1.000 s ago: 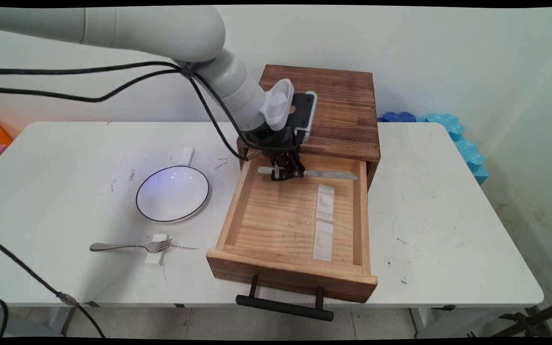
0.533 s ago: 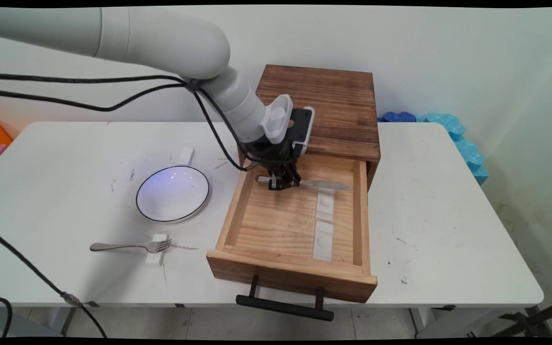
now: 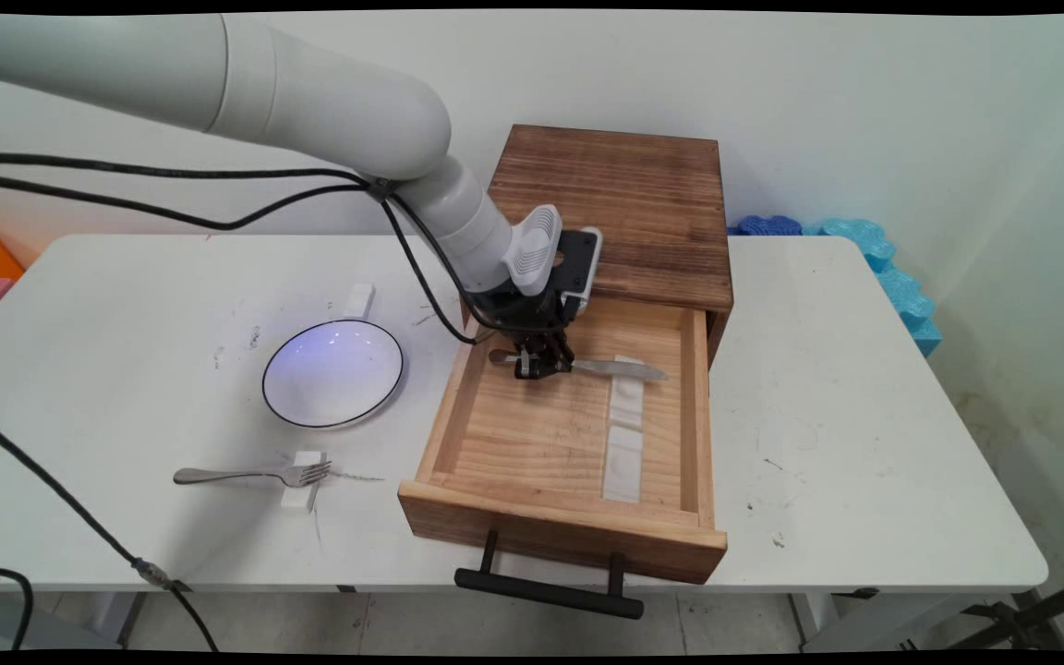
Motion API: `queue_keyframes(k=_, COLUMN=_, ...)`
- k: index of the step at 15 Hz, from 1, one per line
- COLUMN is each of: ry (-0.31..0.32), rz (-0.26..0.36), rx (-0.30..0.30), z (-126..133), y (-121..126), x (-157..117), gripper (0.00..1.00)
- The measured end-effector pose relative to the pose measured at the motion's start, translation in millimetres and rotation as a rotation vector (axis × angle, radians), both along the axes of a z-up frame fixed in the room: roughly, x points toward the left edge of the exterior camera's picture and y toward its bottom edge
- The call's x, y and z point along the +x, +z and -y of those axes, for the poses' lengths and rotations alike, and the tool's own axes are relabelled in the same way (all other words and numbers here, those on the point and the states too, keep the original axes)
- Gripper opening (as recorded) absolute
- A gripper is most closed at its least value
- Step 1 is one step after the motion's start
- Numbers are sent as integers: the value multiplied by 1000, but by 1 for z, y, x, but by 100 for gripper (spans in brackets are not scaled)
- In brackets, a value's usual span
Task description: Place the picked object into the drawer
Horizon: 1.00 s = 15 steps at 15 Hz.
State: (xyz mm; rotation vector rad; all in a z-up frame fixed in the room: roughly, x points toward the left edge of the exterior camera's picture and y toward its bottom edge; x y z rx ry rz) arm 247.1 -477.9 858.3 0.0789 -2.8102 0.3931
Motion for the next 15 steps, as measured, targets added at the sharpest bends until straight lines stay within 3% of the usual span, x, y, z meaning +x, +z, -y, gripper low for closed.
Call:
queue_keyframes(k=11, ry=13, rz=-11, rx=16, z=5, y=-26, x=-4, gripper=0)
queue_keyframes(k=12, ry=13, rz=-12, rx=17, z=5, y=-27, x=-5, gripper=100)
queue_keyframes(k=15, ry=11, rz=-17, rx=19, z=3, y=-30, x=-6, gripper=100)
